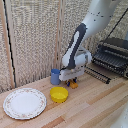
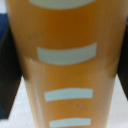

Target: Please guide your gripper toward the loaf. Carefully hold the bread using your gripper. Position the gripper over the white dish. Gently place the bread on the white dish.

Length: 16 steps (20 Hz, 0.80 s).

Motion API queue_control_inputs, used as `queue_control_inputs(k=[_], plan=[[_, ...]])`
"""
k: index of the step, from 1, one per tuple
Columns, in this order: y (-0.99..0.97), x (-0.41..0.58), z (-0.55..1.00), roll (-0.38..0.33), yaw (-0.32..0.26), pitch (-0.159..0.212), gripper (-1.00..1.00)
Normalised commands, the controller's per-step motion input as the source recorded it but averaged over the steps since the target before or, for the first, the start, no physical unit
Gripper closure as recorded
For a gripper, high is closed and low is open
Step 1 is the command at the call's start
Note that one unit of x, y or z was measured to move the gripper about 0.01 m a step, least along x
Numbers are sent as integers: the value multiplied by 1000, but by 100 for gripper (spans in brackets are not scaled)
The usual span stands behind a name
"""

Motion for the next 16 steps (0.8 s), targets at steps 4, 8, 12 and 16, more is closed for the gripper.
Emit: queue_control_inputs(k=[4, 8, 12, 16], plan=[[-376, 88, 999, 28, 67, 26, 100], [-254, 159, 1000, 20, 45, 19, 100], [96, 166, 1000, 18, 36, 9, 100], [566, 52, 931, 13, 16, 57, 100]])
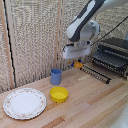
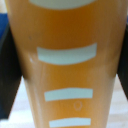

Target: Please guide your gripper toward the loaf. Carefully hold the bread using your gripper. Position the gripper over the white dish. Gently place the bread on the white dish.

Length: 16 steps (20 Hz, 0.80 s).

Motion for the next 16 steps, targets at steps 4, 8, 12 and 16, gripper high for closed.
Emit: queue_control_inputs(k=[4, 8, 12, 16], plan=[[824, 41, 702, 6, 19, 93, 100], [896, 50, 537, 0, 11, 132, 100], [931, 75, 398, 0, 5, 130, 100], [951, 206, 231, -2, 0, 92, 100]])
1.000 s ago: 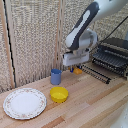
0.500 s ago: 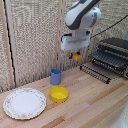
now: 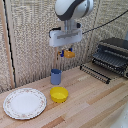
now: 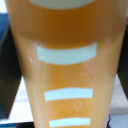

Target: Please guide your gripper toward the loaf. Carefully hold the bread using your gripper. Position the gripper over the white dish. Gently place the bread on the white dish.

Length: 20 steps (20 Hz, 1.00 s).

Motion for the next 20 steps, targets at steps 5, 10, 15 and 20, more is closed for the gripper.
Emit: queue_control_inputs(k=[5, 10, 15, 20], plan=[[941, 353, 11, -9, 0, 41, 100], [939, 399, -107, -13, 0, 37, 100], [953, 300, -241, -42, 0, 44, 100], [831, 154, -313, -76, 0, 56, 100]])
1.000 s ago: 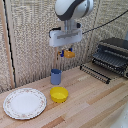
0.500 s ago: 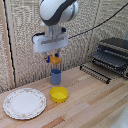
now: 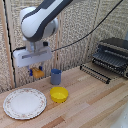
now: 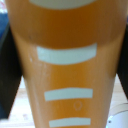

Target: Please guide your gripper toward the loaf. Carefully hold the bread using your gripper. Position the gripper over the white dish. Gently place the bread on the white dish.

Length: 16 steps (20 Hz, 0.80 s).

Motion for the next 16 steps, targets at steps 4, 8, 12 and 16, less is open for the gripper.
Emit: queue_control_inputs(k=[4, 8, 12, 16], plan=[[440, 185, -341, -15, 13, 44, 100], [0, 193, -267, 0, 91, 28, 100], [24, 211, -279, 0, 74, 5, 100], [219, 260, -324, 0, 0, -10, 100]])
